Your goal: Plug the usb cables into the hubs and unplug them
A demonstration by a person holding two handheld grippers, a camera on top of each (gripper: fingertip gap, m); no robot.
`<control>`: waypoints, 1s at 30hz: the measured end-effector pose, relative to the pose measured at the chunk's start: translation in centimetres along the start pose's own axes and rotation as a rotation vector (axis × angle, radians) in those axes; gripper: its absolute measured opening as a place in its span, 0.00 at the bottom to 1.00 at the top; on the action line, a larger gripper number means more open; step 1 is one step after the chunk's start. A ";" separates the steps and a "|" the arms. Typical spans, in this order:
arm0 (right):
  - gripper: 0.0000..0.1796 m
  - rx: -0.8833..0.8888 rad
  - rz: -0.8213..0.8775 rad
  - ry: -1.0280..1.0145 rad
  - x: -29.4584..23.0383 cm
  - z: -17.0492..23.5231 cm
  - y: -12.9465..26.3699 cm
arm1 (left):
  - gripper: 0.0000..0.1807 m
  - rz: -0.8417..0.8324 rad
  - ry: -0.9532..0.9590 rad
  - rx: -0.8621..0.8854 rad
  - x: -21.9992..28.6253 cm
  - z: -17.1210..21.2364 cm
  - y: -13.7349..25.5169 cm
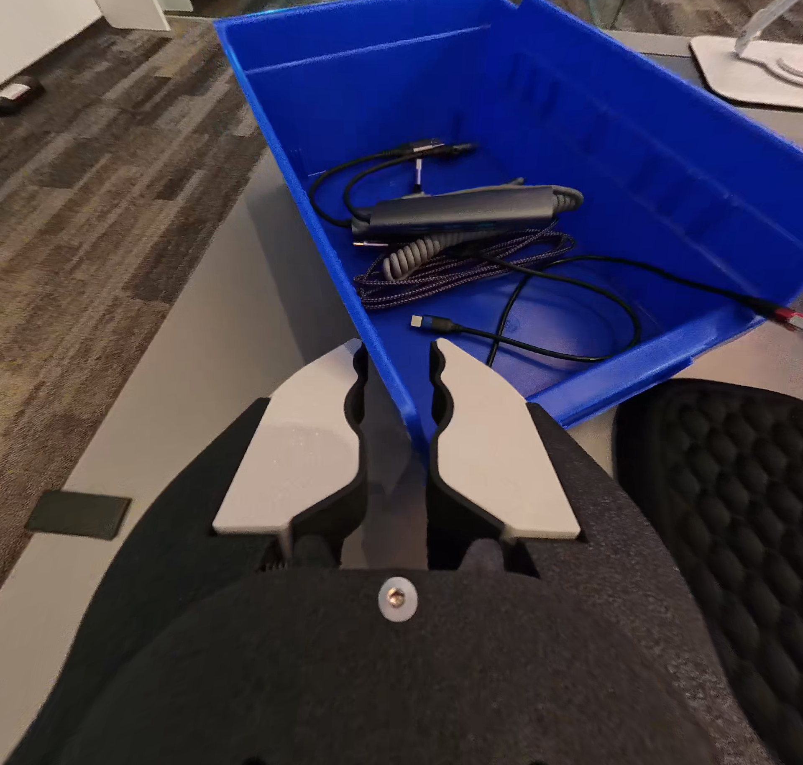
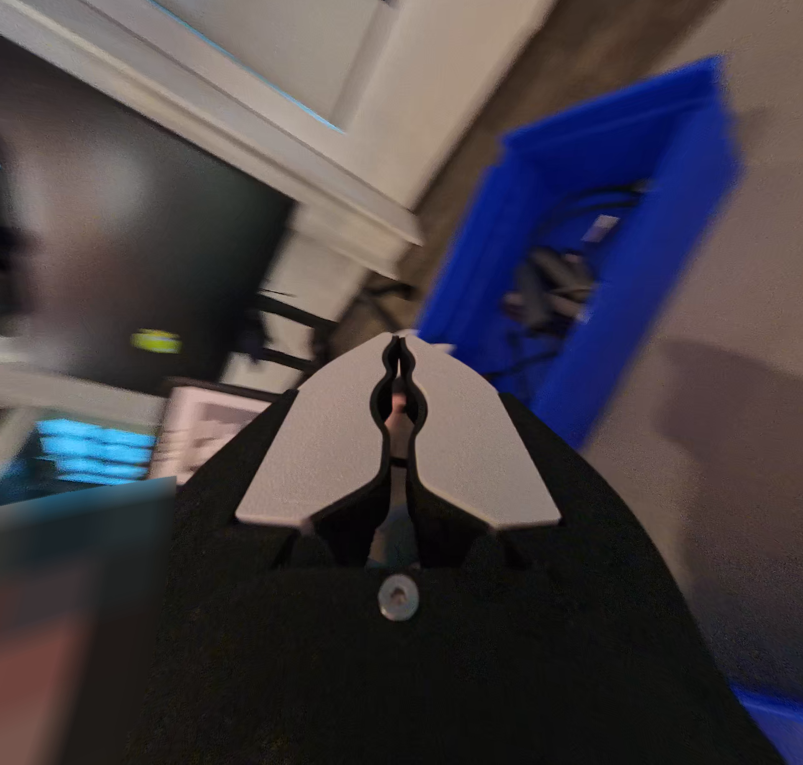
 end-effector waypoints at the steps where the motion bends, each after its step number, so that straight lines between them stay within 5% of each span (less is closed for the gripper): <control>1: 0.00 0.045 -0.126 -0.011 -2.0 -0.1 1.5 | 0.14 0.014 -0.005 -0.002 -0.3 -0.1 -0.2; 3: 0.00 0.049 -0.218 0.036 -4.3 0.8 4.7 | 0.11 0.038 -0.036 -0.005 -1.0 -0.3 -0.7; 10: 0.07 0.102 -0.074 0.177 -5.7 4.2 14.2 | 0.07 0.019 -0.164 -0.035 -3.8 -1.3 -3.1; 12: 0.00 0.095 -0.030 0.158 -5.7 5.6 16.5 | 0.07 0.012 -0.206 -0.034 -4.5 -1.8 -3.9; 17: 0.00 0.139 0.292 0.165 -3.7 8.1 23.0 | 0.06 -0.041 -0.290 -0.028 -6.3 -2.8 -6.1; 23: 0.06 0.171 0.934 -0.006 1.3 12.0 32.6 | 0.07 -0.014 -0.352 -0.014 -6.8 -3.8 -8.0; 30: 0.22 0.082 1.230 -0.140 6.2 14.5 32.9 | 0.07 0.010 -0.346 -0.013 -6.9 -4.4 -9.2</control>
Point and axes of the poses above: each gripper's, where its closed fingertips meet, y back along the fingers, z out of its underside, x = y × z across the jaws, the point moved 2 cm from there along y, back along the fingers, and after that the axes turned 11 degrees about -z, right-handed, at the moved point
